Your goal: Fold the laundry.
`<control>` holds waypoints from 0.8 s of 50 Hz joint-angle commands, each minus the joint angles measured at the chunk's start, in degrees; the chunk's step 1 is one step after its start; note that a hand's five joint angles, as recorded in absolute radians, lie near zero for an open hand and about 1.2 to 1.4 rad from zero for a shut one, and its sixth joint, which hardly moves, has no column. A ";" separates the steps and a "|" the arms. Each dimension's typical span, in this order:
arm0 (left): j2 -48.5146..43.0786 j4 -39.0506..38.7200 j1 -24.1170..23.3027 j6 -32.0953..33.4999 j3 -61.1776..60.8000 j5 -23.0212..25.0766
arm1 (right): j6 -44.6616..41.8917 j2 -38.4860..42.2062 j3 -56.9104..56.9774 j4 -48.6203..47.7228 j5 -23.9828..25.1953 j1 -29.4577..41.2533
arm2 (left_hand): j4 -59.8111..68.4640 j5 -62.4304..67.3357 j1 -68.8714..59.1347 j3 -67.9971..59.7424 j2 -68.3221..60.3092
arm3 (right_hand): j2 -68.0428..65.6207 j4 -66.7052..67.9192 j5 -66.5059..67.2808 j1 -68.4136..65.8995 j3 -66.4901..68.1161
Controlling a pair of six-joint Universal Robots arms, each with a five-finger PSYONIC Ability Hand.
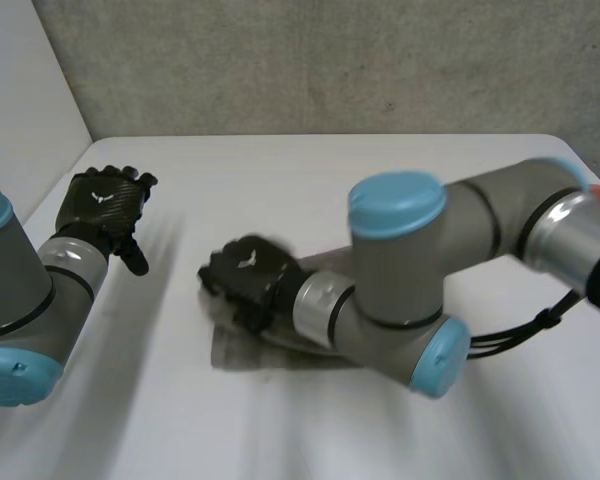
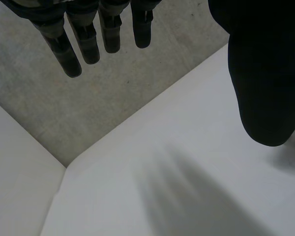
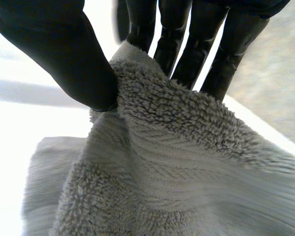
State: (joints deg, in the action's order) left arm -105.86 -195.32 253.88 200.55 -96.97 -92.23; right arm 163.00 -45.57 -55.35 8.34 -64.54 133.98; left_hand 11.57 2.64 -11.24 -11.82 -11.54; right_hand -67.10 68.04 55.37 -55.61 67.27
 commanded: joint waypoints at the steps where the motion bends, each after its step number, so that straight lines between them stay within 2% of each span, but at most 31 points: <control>1: -0.49 0.03 -0.84 -0.16 -0.41 0.12 | -2.33 1.01 -2.21 -0.16 -0.85 1.03 | -1.57 -2.64 1.24 1.82 1.54 | 26.15 -27.09 -24.43 14.66 -26.32; 2: -0.67 -0.06 -1.45 -0.16 -0.50 0.21 | -1.81 -0.30 -2.83 -0.43 -1.29 0.59 | -1.57 -2.64 1.24 1.82 1.54 | 52.71 -53.65 -50.98 41.22 -52.88; 3: -0.67 -0.06 -1.89 -0.16 -0.50 0.21 | -1.46 -1.27 -3.09 -0.60 -1.73 0.32 | -1.57 -2.64 1.24 1.82 1.54 | 57.10 -58.04 -55.37 45.61 -57.27; 9: -1.19 -0.68 -7.34 -0.33 0.55 1.26 | 0.65 -8.56 -8.44 -0.96 -6.91 -3.89 | -1.57 -2.64 1.24 1.82 1.54 | 57.10 -58.04 -55.37 45.61 -57.27; 13: -2.51 -0.85 -12.43 -0.77 1.96 2.84 | 1.18 -13.48 -19.23 -1.31 -9.81 -8.54 | -1.57 -2.64 1.24 1.82 1.54 | 57.10 -58.04 -55.37 45.61 -57.27; 17: -6.36 -0.94 -16.65 -1.48 3.01 2.93 | 0.40 -17.26 -29.51 -4.19 -10.34 -13.37 | -1.57 -2.64 1.24 1.82 1.54 | 57.10 -58.04 -55.37 45.61 -57.27; 22: -13.14 -0.41 -18.95 -1.22 5.74 1.62 | -0.40 -20.17 -39.47 -11.58 -11.40 -18.66 | -1.36 -2.43 1.02 1.61 1.32 | 57.10 -58.04 -55.37 45.61 -57.27; 27: -17.01 -0.32 -18.60 -0.69 8.11 -2.51 | -3.73 -21.49 -44.93 -16.60 -12.63 -21.12 | -1.19 -2.26 0.86 1.44 1.15 | 46.94 -47.88 -45.21 35.45 -47.11; 32: -17.81 0.20 -18.60 0.62 9.69 -10.23 | -8.12 -21.49 -46.60 -17.13 -12.28 -22.97 | -1.19 -2.26 0.85 1.44 1.15 | 22.43 -23.37 -20.70 10.94 -22.60; 35: -17.45 0.20 -18.95 1.95 9.17 -11.74 | -9.27 -20.79 -46.34 -17.13 -12.72 -22.88 | -1.36 -2.43 1.02 1.61 1.32 | 19.67 -20.61 -17.95 8.18 -19.85; 40: -14.30 -0.06 -19.21 2.39 6.80 -11.66 | -9.54 -20.00 -46.69 -17.48 -12.72 -22.97 | -1.36 -2.43 1.02 1.61 1.32 | 19.84 -20.78 -18.11 8.35 -20.01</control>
State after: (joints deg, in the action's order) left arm -123.40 -195.15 234.96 201.95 -87.78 -102.89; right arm 154.22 -66.61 -102.32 -9.28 -77.24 110.86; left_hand 11.58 2.51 -11.24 -11.82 -11.54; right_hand -40.92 40.82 29.41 -33.92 40.85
